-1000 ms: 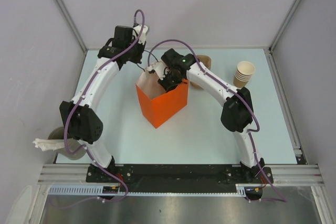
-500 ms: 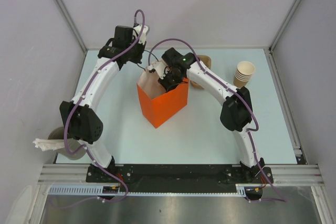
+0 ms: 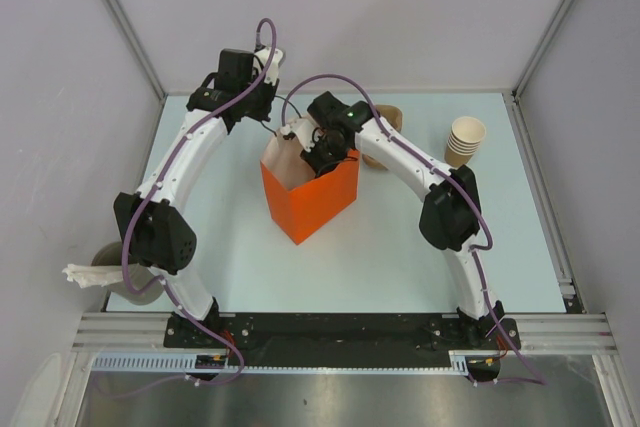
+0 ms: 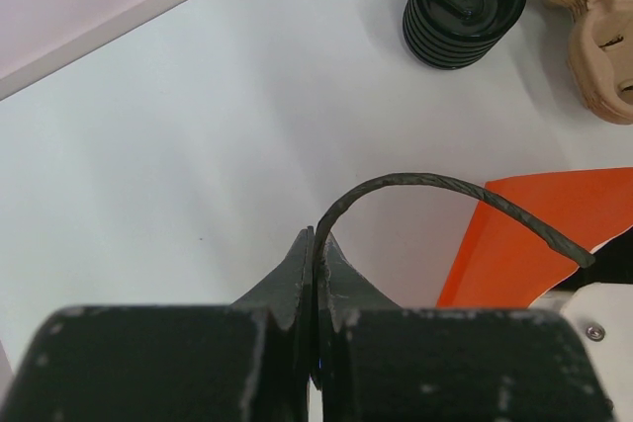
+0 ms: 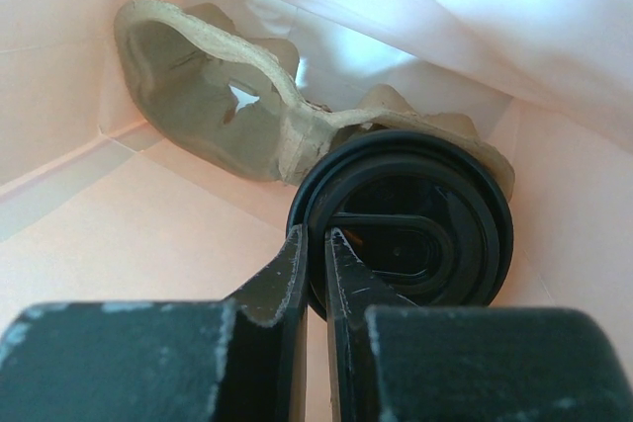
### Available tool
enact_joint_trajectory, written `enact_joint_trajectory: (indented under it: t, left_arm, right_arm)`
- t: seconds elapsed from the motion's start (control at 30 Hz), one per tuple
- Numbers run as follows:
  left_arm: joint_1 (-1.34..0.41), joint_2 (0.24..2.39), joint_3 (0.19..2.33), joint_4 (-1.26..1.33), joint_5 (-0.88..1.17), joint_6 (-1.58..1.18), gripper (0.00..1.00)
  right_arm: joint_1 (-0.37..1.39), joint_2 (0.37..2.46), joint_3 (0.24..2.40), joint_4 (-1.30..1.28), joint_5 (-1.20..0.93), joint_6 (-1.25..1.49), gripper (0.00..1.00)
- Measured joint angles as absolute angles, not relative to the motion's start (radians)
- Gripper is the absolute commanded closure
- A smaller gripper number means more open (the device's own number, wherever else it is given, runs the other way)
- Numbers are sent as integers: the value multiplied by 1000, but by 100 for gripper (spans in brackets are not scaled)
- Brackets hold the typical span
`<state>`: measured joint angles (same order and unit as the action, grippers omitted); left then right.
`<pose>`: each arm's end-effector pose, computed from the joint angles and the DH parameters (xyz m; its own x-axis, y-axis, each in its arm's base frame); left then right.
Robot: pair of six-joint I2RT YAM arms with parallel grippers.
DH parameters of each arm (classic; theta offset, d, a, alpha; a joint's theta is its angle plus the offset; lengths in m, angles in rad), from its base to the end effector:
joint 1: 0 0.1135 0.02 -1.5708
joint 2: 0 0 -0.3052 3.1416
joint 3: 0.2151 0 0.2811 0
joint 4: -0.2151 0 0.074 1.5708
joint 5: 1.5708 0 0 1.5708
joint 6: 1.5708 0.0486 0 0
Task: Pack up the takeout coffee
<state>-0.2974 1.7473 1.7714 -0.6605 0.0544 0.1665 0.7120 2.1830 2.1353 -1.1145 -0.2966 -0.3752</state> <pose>0.4249 -0.1330 0.4077 -0.5049 0.3278 -0.7985 0.4240 0.9000 0.1014 0.3847 0.3508 0.2995 -0.3852 -0.7954 -0.4680 -0.9177 0.3833 0.1039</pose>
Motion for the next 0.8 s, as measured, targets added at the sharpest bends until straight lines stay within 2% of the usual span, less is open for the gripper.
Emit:
enact_joint_trajectory:
  t: [0.8]
  left_arm:
    - [-300, 1747, 1772, -661, 55, 167, 100]
  right_arm:
    - [716, 2121, 2012, -1015, -303, -371, 99]
